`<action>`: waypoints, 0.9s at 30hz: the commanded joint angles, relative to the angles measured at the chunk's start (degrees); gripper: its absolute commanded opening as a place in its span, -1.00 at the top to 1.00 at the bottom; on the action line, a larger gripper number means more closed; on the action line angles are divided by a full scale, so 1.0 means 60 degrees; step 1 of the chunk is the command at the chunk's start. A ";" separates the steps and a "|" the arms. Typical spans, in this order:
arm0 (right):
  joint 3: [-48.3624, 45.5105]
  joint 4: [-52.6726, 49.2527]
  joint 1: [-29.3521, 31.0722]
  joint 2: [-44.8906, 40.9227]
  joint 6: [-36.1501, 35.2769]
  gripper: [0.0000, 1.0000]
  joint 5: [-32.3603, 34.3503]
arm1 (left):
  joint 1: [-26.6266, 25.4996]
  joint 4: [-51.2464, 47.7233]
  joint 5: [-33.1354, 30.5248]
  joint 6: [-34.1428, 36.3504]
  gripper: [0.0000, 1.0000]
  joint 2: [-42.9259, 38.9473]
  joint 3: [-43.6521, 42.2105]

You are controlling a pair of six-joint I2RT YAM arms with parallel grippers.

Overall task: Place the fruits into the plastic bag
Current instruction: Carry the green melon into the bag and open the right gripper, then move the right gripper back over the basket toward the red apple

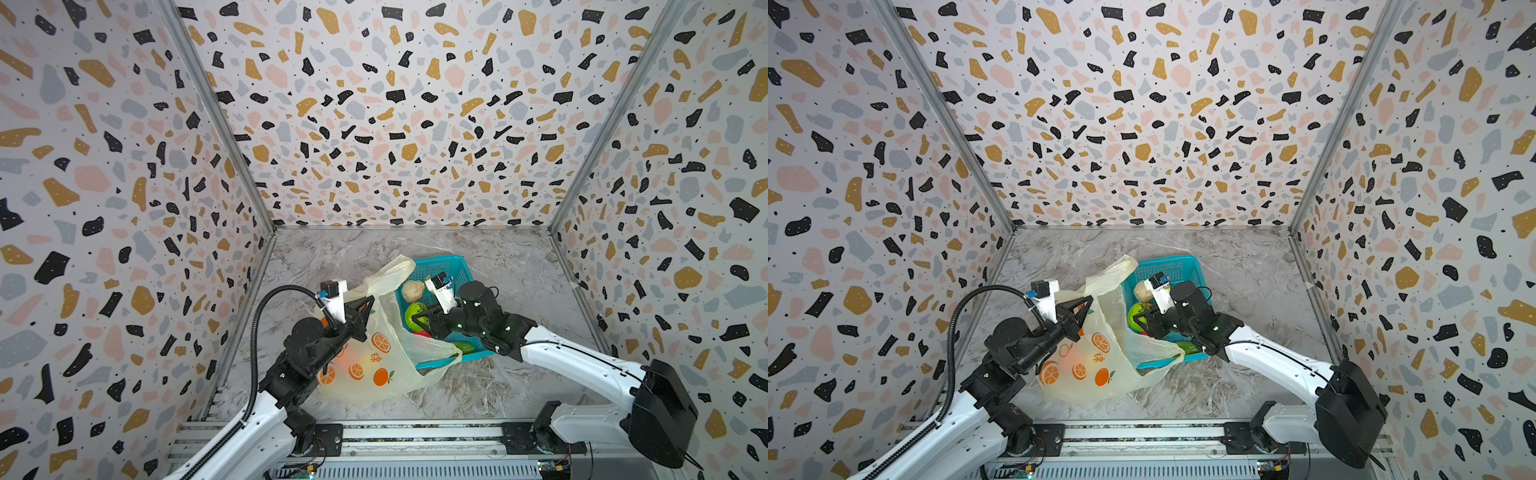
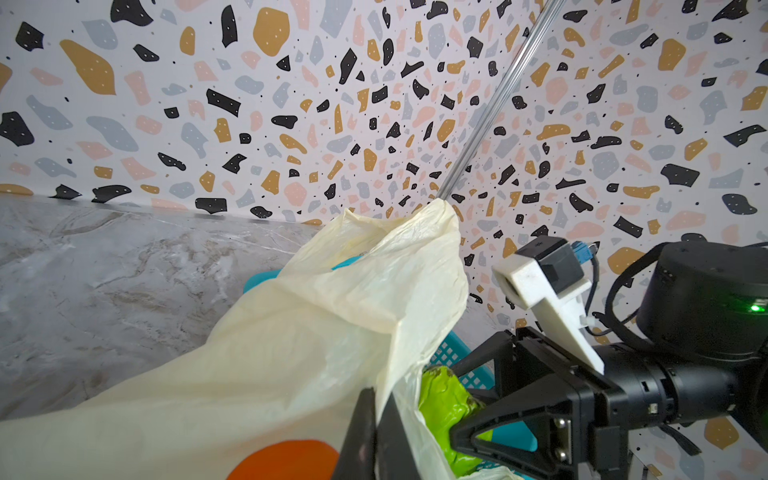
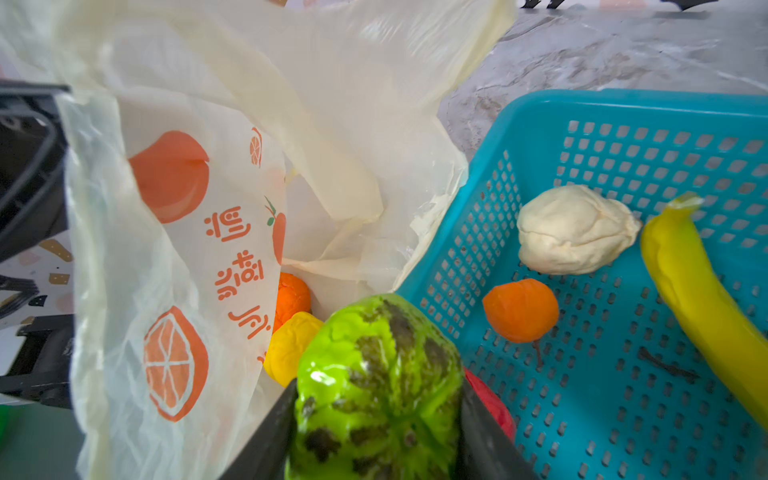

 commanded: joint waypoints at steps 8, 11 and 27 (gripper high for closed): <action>0.0935 -0.0341 0.1028 0.1550 -0.0610 0.68 -0.1140 | 0.0028 0.0333 0.0160 -0.0206 1.00 -0.0206 0.0105; 0.1133 -0.0672 0.1196 0.1940 -0.0795 0.63 -0.1385 | 0.0028 0.0289 0.0147 -0.0206 1.00 -0.0234 0.0119; 0.0796 -0.0452 0.1018 0.0517 -0.0988 -0.47 0.0323 | 0.0028 0.0254 0.0088 -0.0237 1.00 -0.0322 0.0003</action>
